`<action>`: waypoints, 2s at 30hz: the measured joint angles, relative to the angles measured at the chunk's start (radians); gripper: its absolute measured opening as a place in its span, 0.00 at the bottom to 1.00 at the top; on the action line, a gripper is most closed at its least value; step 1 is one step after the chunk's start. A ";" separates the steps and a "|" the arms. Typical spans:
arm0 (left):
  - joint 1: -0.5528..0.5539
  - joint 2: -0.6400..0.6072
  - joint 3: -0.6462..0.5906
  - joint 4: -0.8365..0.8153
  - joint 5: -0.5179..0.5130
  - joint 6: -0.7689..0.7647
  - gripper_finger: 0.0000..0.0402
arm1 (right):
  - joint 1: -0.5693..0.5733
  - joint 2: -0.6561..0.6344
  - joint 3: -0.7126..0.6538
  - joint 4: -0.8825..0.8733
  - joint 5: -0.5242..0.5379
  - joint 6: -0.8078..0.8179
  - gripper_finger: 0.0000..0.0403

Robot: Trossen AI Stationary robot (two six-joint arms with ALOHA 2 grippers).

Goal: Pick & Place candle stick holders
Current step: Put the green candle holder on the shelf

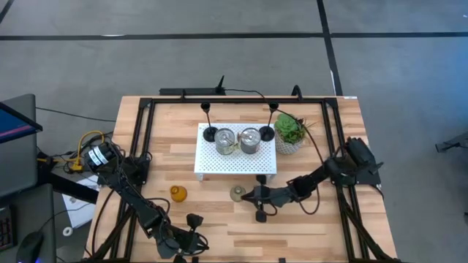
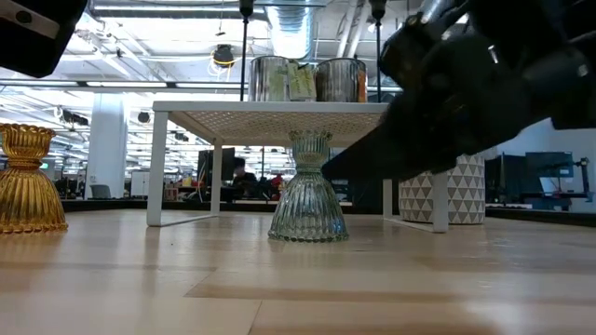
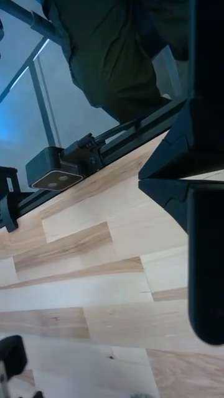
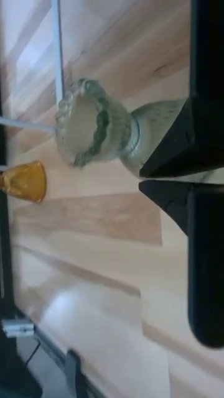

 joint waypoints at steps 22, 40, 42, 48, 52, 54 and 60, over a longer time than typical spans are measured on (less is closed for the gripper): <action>0.000 0.000 0.000 0.000 0.000 -0.001 0.01 | -0.035 0.029 0.021 -0.034 -0.025 0.105 0.71; 0.000 0.000 0.000 0.000 0.001 -0.002 0.01 | -0.027 0.029 0.114 -0.030 -0.098 0.106 0.72; 0.000 0.000 0.000 0.000 0.001 -0.004 0.01 | -0.027 0.029 0.124 -0.030 -0.151 0.106 0.72; 0.000 0.000 0.000 0.000 0.001 -0.004 0.01 | -0.027 0.028 0.139 -0.030 -0.304 0.106 0.72; 0.000 0.000 0.000 0.000 0.001 -0.004 0.01 | -0.027 0.028 0.139 -0.030 -0.392 0.190 0.72; 0.000 0.000 0.000 0.000 0.001 -0.004 0.01 | -0.027 0.028 0.139 -0.029 -0.423 0.228 0.72; 0.000 0.000 0.000 0.000 0.001 -0.004 0.01 | -0.028 0.028 0.139 -0.025 -0.413 0.269 0.72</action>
